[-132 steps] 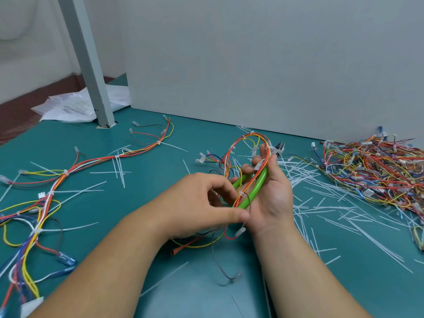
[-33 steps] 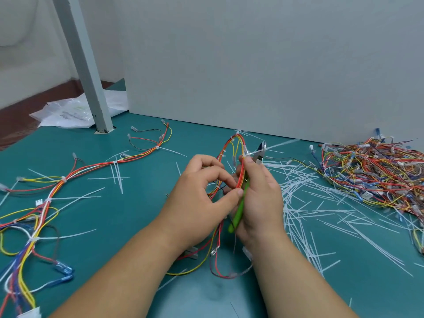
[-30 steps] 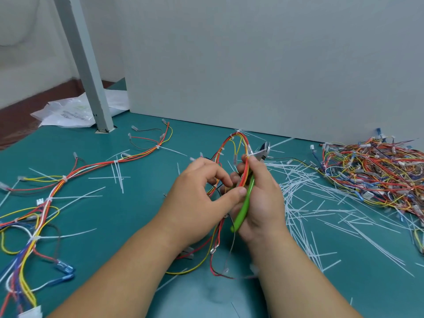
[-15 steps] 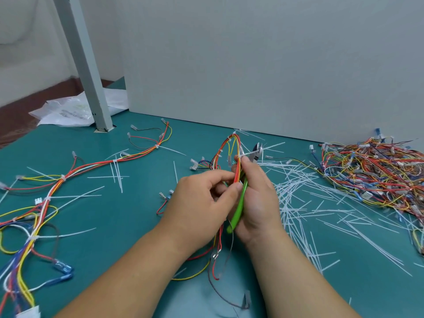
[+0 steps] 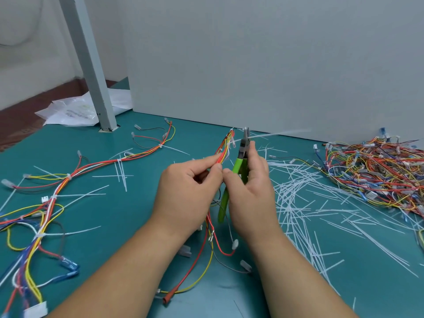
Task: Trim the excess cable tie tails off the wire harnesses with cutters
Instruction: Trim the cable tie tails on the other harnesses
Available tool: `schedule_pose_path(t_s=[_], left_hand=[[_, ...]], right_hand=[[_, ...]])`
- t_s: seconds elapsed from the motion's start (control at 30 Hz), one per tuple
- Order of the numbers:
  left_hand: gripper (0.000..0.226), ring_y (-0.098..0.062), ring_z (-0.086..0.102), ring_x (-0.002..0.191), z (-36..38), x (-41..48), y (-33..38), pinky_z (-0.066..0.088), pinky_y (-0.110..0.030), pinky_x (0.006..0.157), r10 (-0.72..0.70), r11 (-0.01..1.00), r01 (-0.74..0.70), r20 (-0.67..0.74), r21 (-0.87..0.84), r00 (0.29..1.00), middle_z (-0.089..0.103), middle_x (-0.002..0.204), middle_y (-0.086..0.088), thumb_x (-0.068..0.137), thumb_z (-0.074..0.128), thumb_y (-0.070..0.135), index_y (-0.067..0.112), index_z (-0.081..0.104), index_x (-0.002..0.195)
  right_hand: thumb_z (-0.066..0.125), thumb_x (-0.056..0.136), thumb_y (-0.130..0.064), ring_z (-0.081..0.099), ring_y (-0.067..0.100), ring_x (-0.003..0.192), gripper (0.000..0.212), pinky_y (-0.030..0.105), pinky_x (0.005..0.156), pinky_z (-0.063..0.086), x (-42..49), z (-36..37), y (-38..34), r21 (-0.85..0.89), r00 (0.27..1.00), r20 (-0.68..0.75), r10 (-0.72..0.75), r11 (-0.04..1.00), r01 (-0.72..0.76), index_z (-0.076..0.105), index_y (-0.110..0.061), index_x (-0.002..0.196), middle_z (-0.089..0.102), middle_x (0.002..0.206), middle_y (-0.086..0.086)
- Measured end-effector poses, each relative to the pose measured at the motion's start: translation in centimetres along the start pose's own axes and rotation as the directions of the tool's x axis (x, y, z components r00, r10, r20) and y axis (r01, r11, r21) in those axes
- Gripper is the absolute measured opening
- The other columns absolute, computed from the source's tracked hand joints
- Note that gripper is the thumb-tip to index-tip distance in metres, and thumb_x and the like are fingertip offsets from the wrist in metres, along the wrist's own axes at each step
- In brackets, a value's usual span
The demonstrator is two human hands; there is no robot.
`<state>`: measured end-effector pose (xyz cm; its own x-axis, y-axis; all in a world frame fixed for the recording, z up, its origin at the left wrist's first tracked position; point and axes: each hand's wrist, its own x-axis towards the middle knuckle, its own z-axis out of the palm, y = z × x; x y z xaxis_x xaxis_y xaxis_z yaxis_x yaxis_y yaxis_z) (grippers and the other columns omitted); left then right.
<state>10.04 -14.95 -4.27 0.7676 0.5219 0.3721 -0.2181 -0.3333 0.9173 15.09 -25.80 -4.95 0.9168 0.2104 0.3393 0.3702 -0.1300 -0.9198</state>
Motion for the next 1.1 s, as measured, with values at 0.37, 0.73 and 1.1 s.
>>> schedule_pose_path(t_s=[0.37,0.73,1.1], left_hand=[[0.026,-0.006,0.056,0.058,-0.8,0.3,-0.6,0.049,-0.023,0.057,0.141,0.970,-0.126,-0.057,0.206,0.988,0.066,0.063,0.014,0.086,0.062,0.036,0.038,0.078,0.107],[0.024,-0.020,0.053,0.062,-1.2,0.6,-0.3,0.048,-0.039,0.058,0.239,0.852,-0.208,-0.002,0.480,0.971,0.056,0.062,0.002,0.091,0.068,0.023,0.033,0.079,0.110],[0.032,-0.017,0.057,0.067,-0.7,0.4,-0.3,0.049,-0.030,0.063,0.241,0.935,-0.241,0.032,0.262,0.970,0.061,0.070,0.004,0.092,0.060,0.043,0.029,0.077,0.115]], right_hand=[[0.052,0.098,-0.034,0.054,0.011,0.119,0.049,0.043,0.108,0.042,-0.5,0.4,-0.1,-0.269,0.978,-0.119,-0.171,0.954,0.134,0.056,-0.020,0.145,0.055,0.121,-0.006],[0.050,0.104,-0.031,0.052,0.025,0.121,0.051,0.055,0.109,0.040,-0.6,0.7,0.9,-0.367,0.995,0.033,-0.099,0.924,0.104,0.049,-0.014,0.152,0.057,0.127,0.000],[0.051,0.101,-0.029,0.067,0.015,0.093,0.025,0.034,0.086,0.053,-0.3,0.4,0.6,-0.118,0.992,-0.063,-0.106,0.988,0.098,0.071,-0.034,0.117,0.074,0.098,-0.009]])
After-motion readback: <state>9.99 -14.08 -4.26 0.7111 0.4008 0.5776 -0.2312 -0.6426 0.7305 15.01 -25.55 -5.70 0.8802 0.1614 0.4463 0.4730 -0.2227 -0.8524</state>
